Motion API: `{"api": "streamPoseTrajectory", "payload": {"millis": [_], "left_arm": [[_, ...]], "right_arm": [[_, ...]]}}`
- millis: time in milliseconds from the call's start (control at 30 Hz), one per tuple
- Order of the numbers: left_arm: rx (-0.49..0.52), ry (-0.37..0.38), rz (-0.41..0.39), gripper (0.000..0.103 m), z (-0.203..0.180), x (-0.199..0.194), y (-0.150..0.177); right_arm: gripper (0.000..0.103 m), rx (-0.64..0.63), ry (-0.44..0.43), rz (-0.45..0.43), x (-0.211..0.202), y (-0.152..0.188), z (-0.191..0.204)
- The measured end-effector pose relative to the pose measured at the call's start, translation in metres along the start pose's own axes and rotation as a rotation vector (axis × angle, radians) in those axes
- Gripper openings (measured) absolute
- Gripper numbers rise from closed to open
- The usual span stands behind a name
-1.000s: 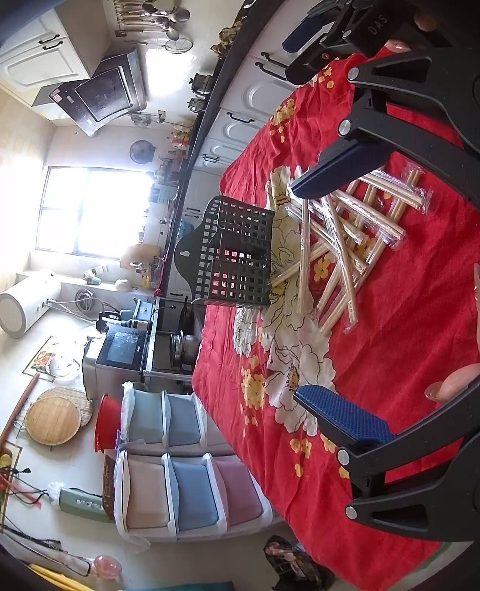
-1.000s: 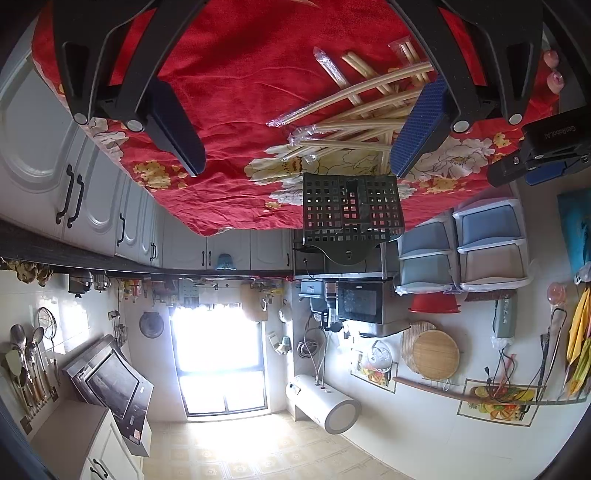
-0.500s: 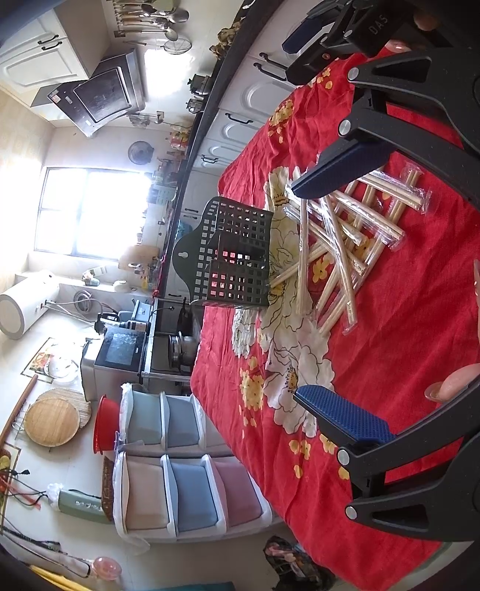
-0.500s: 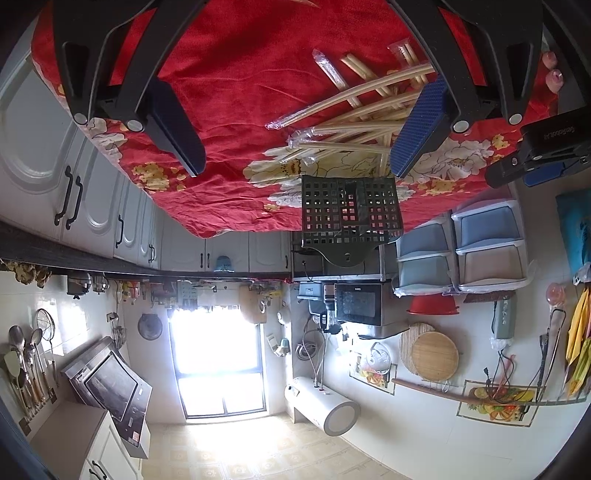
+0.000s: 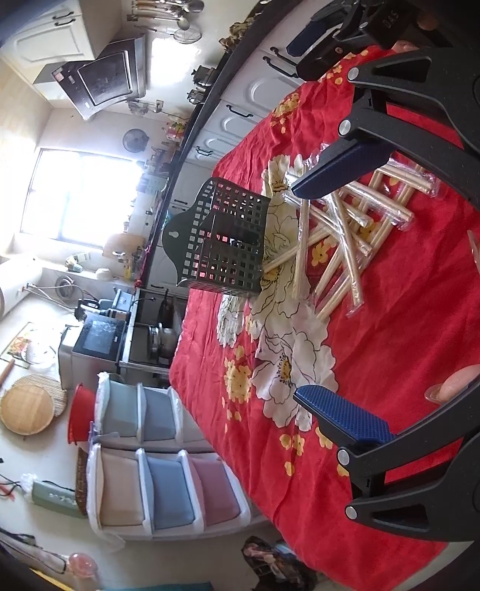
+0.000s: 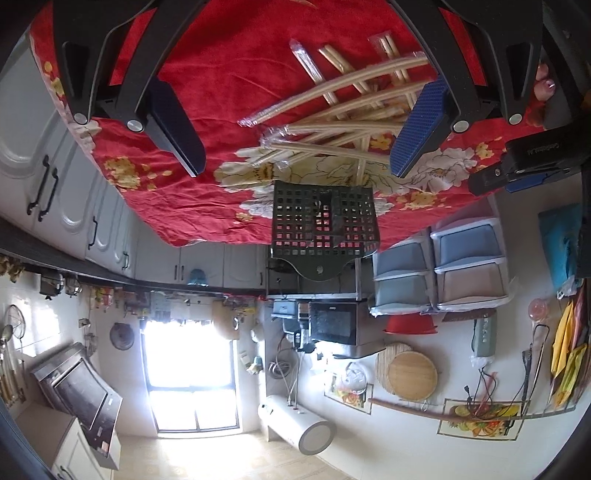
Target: Organize utensils
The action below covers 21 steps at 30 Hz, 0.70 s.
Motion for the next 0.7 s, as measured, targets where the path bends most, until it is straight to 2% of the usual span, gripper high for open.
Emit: {"api": "streamPoseTrajectory", "payload": {"millis": [367, 500, 700], "left_arm": [[0.001, 0.045, 0.045, 0.093, 0.003, 0.019, -0.031], [0.044, 0.062, 0.113, 0.093, -0.006, 0.037, -0.036], [0.079, 0.095, 0.205, 0.093, -0.014, 0.068, -0.037]], "right_arm": [[0.097, -0.027, -0.044, 0.061, 0.026, -0.017, 0.005], [0.097, -0.008, -0.059, 0.099, 0.037, -0.018, 0.003], [0.097, 0.041, -0.066, 0.204, 0.063, -0.010, -0.009]]}}
Point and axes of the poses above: each gripper's, at about its wrist camera, not at the fingertips, and x roughly the way its jaws point, z to its left, y to its underside, the point moved 10 cm from there along x, roughly the way its jaws point, and after that the axes turned 2 degrees about z, right-handed, at the moved point
